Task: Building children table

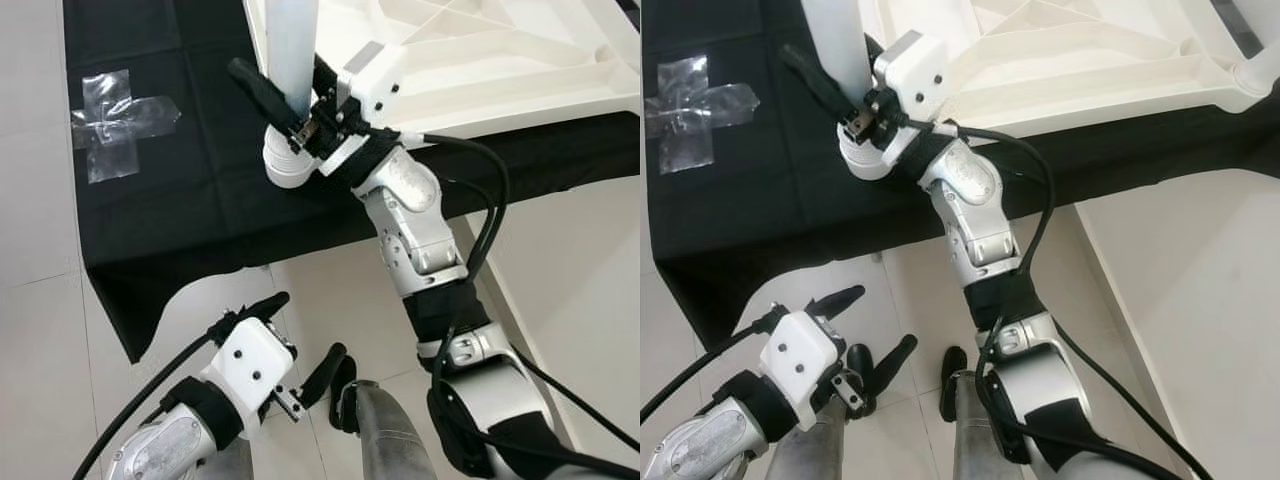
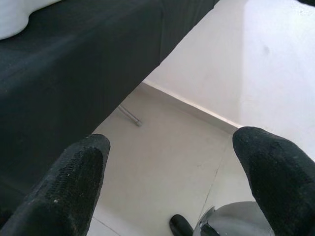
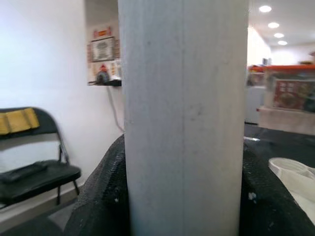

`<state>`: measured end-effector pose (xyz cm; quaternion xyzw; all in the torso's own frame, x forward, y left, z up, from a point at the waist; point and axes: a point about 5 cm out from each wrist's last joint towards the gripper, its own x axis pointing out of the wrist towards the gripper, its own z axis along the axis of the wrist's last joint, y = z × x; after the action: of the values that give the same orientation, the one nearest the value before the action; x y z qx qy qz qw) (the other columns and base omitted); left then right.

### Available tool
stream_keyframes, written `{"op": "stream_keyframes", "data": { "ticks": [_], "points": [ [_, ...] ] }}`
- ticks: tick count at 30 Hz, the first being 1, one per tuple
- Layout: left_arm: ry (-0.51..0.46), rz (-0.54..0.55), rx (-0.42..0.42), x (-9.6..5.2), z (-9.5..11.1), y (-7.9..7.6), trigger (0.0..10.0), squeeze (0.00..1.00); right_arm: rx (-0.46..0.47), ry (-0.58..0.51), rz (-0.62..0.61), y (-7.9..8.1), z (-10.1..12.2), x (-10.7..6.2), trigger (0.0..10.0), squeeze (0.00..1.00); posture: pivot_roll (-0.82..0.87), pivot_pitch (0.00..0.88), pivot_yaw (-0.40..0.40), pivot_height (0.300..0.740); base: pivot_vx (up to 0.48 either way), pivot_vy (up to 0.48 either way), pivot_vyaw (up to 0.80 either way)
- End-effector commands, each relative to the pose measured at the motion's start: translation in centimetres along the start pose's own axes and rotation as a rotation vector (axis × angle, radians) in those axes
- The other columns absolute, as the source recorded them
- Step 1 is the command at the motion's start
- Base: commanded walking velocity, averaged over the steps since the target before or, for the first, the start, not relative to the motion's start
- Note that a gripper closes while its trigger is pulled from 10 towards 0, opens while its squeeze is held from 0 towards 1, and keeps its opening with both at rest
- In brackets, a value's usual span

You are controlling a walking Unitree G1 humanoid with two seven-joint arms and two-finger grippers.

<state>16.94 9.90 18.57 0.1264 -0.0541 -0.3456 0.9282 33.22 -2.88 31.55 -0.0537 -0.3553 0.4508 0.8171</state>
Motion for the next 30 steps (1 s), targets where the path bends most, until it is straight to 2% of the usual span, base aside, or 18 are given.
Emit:
{"op": "stream_keyframes", "data": {
  "ticks": [1,4,8,11,14,16,18,19,22,24,25,27,28,30],
  "points": [
    [0.034,-0.015,-0.011,-0.3,-0.7,-0.4,10.0,0.0,0.085,0.203,0.05,1.2,-4.5,-2.7,10.0,0.0,0.12,0.503,-0.08,0.74,0.0,0.0,0.0],
    [0.036,-0.014,-0.01,-0.4,-0.8,-0.4,10.0,0.0,0.087,0.2,0.063,1.1,-4.5,-2.7,10.0,0.0,0.12,0.503,-0.08,0.74,0.0,0.0,0.0],
    [0.035,-0.013,-0.011,-0.3,-0.7,-0.3,10.0,0.0,0.131,0.177,-0.007,0.5,-4.5,-2.6,10.0,0.0,0.12,0.503,-0.08,0.74,0.0,0.0,0.0],
    [0.035,-0.014,-0.011,-0.3,-0.8,-0.4,10.0,0.0,0.149,0.176,-0.035,0.8,-4.7,-2.5,10.0,0.0,0.12,0.503,-0.08,0.74,0.0,0.0,0.0],
    [0.037,-0.014,-0.011,-0.3,-0.8,-0.3,10.0,0.0,0.145,0.248,-0.045,2.2,-5.8,-2.6,10.0,0.0,0.12,0.505,-0.077,0.74,0.0,0.0,0.0],
    [0.037,-0.013,-0.01,-0.3,-0.8,-0.3,10.0,0.0,0.145,0.262,-0.047,2.5,-6.0,-2.6,10.0,0.0,0.12,0.505,-0.077,0.74,0.0,0.0,0.0],
    [0.037,-0.015,-0.009,-0.3,-0.8,-0.3,10.0,0.0,0.096,0.345,-0.092,3.0,-6.8,-2.8,10.0,0.0,0.12,0.504,-0.077,0.74,0.0,0.0,0.0],
    [0.037,-0.015,-0.009,-0.3,-0.8,-0.3,10.0,0.0,0.096,0.345,-0.092,3.0,-6.8,-2.8,10.0,0.0,0.12,0.504,-0.077,0.74,0.0,0.0,0.0],
    [0.035,-0.014,-0.009,-0.3,-0.8,-0.3,10.0,0.0,0.016,0.459,-0.166,2.9,-7.8,-3.3,10.0,0.0,0.12,0.502,-0.077,0.74,0.0,0.0,0.0],
    [0.034,-0.013,-0.008,-0.3,-0.8,-0.3,10.0,0.0,0.006,0.53,-0.249,2.5,-8.4,-3.8,10.0,0.0,0.12,0.5,-0.079,0.74,0.0,0.0,0.0],
    [0.034,-0.013,-0.008,-0.3,-0.8,-0.3,10.0,0.0,0.006,0.53,-0.249,2.5,-8.4,-3.8,10.0,0.0,0.12,0.5,-0.079,0.74,0.0,0.0,0.0],
    [0.034,-0.012,-0.008,-0.3,-0.8,-0.3,10.0,0.0,0.014,0.585,-0.362,2.0,-8.8,-4.3,10.0,0.0,0.12,0.498,-0.08,0.74,0.0,0.0,0.0],
    [0.034,-0.012,-0.008,-0.3,-0.8,-0.3,10.0,0.0,0.014,0.585,-0.362,2.0,-8.8,-4.3,10.0,0.0,0.12,0.498,-0.08,0.74,0.0,0.0,0.0],
    [0.034,-0.011,-0.006,-0.3,-0.8,-0.3,10.0,0.0,0.058,0.625,-0.482,1.5,-9.1,-4.7,10.0,0.0,0.12,0.493,-0.081,0.74,0.0,0.0,0.0]
  ]
}}
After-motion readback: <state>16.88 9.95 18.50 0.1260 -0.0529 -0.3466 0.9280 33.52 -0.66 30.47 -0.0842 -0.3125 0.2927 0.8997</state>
